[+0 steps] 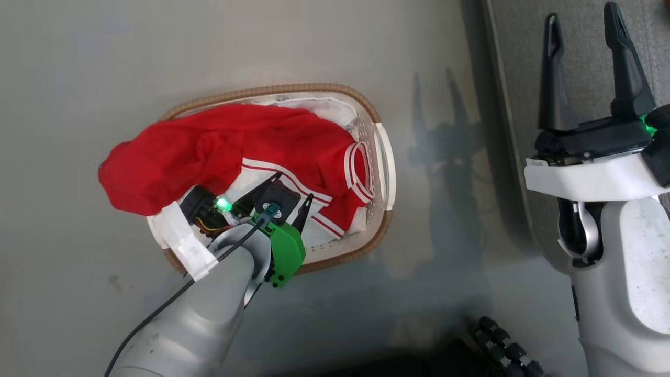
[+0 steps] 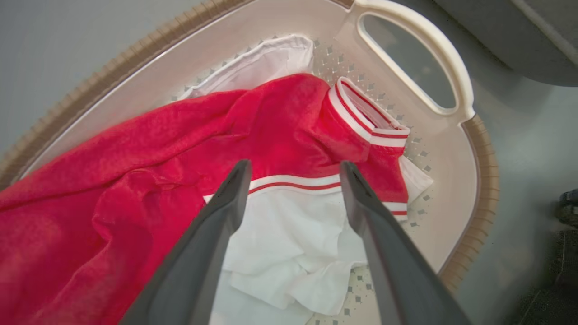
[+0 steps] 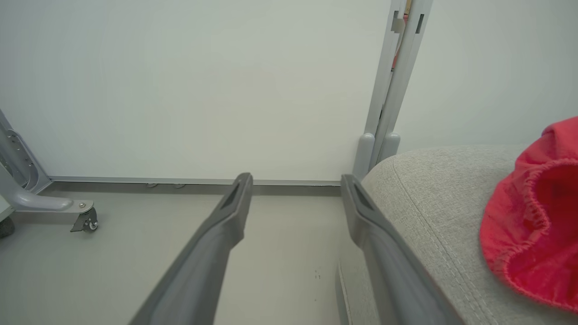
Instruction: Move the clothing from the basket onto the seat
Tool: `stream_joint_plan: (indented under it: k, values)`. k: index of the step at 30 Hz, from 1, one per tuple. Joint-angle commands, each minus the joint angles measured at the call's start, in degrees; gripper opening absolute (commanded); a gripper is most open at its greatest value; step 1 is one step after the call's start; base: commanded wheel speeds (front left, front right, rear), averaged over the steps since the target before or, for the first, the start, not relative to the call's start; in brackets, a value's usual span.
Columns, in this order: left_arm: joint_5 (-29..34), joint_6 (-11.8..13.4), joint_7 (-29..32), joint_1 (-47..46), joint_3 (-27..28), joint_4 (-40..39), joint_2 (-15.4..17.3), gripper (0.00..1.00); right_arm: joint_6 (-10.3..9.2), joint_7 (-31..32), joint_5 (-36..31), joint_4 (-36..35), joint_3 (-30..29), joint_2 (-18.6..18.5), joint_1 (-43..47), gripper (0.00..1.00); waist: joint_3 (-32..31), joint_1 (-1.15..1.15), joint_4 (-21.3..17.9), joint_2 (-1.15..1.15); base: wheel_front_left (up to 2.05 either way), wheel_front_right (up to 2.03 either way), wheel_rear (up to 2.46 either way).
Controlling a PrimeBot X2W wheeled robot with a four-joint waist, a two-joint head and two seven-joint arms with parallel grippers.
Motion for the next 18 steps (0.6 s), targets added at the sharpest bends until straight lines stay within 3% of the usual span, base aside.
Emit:
stream_joint_plan:
  k: [1,5,18]
  values:
    - [-1.7,-0.1,0.3,-1.5,-1.0,0.6,0.4,1.0,-0.08,-0.1,0.3,-0.6,0.2,-0.1,-1.1,1.0,6.1,-0.01,-3.9,0.0,0.0,0.0,0.0]
    - [-4.8,-0.1,1.0,-3.4,-2.7,2.3,0.4,1.0,-0.08,-0.1,0.7,-1.9,0.9,-0.1,-2.1,1.0,8.3,-0.01,-5.1,0.0,0.0,0.0,0.0]
    - [-6.5,1.5,-1.3,-10.8,-1.9,10.8,0.4,1.0,-0.08,-0.1,2.0,-7.8,2.4,-0.1,-3.6,1.0,13.3,-0.01,-7.9,0.0,0.0,0.0,0.0]
